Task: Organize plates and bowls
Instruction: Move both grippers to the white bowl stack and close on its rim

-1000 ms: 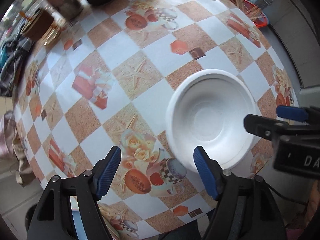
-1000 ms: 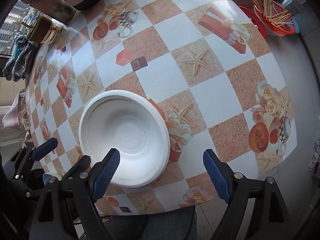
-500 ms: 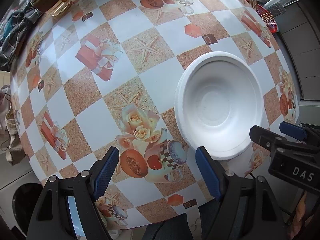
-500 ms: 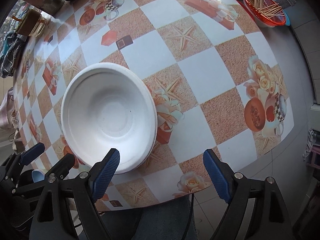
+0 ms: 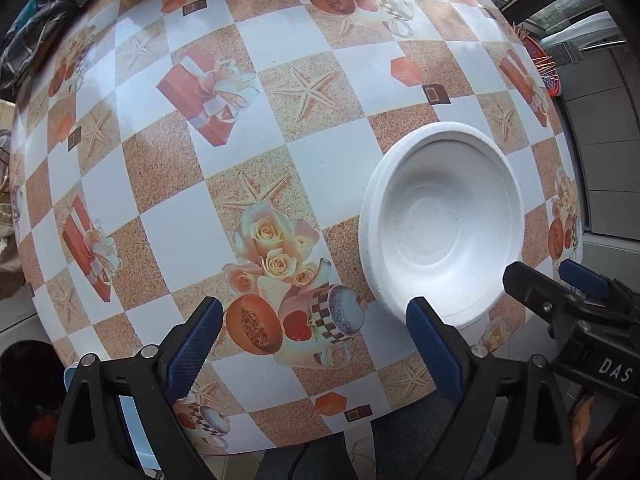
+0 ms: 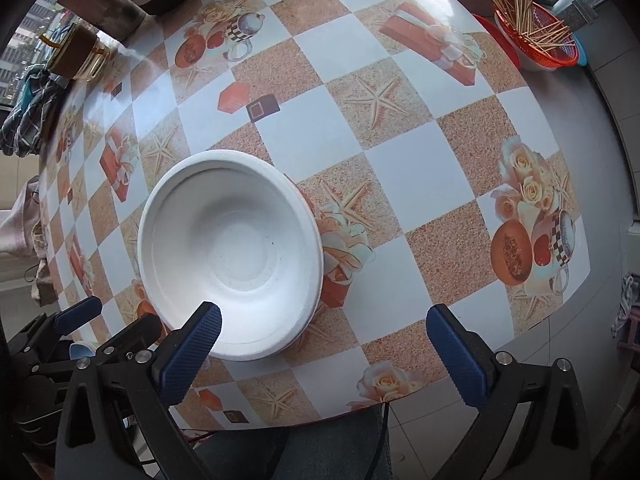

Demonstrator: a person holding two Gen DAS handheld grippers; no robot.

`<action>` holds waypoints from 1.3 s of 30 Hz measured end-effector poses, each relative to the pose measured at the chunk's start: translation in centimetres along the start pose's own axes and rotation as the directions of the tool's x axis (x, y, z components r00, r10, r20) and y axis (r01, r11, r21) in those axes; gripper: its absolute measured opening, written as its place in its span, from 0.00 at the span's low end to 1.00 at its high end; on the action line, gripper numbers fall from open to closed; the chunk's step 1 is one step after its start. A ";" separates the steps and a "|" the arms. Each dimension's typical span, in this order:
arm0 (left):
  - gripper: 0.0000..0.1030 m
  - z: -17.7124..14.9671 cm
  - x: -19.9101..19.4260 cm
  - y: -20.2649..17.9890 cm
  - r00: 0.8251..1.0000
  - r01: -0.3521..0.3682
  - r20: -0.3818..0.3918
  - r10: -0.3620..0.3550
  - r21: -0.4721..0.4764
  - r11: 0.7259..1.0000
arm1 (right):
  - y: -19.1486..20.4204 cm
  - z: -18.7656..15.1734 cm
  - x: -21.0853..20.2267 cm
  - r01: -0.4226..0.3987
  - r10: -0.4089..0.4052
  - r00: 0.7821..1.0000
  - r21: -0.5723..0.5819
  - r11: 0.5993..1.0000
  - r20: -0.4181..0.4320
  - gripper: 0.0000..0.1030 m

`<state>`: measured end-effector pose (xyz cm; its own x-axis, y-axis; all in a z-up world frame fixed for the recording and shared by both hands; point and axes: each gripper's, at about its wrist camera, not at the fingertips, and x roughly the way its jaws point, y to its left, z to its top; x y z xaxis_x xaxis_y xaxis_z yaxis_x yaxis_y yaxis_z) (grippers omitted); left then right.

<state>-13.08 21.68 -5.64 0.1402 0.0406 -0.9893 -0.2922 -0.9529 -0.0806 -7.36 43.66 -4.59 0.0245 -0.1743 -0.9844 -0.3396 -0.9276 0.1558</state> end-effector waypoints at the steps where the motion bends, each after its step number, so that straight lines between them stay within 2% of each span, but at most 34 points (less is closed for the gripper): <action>1: 0.92 0.0 -0.1 -0.1 1.000 -0.001 0.003 0.001 0.003 1.000 | -0.2 0.1 0.0 0.002 -0.002 1.000 0.000 1.000 -0.003 1.00; 14: 0.92 1.5 0.2 -2.3 1.000 -0.013 -0.001 0.013 0.033 0.999 | -3.2 0.3 0.0 0.018 -0.017 0.999 0.028 0.999 -0.028 1.00; 23: 0.92 2.5 1.0 -2.0 0.999 -0.037 0.004 0.037 0.016 0.999 | -4.0 2.3 0.2 0.042 -0.042 0.999 0.000 0.999 -0.031 1.00; 34: 0.92 3.3 3.2 -1.4 0.997 -0.075 -0.016 0.075 -0.031 0.997 | -3.3 5.0 2.8 0.063 -0.071 0.995 -0.101 0.993 -0.077 1.00; 39: 0.92 3.7 5.2 -0.9 0.996 -0.075 -0.056 0.071 -0.069 0.995 | -2.4 6.5 4.4 0.072 -0.089 0.990 -0.158 0.985 -0.105 1.00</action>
<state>-15.59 23.82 -11.17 0.1723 -0.0440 -0.9841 -0.2363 -0.9717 0.0021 -12.51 47.30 -9.85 0.1533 -0.1246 -0.9803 -0.1843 -0.9782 0.0955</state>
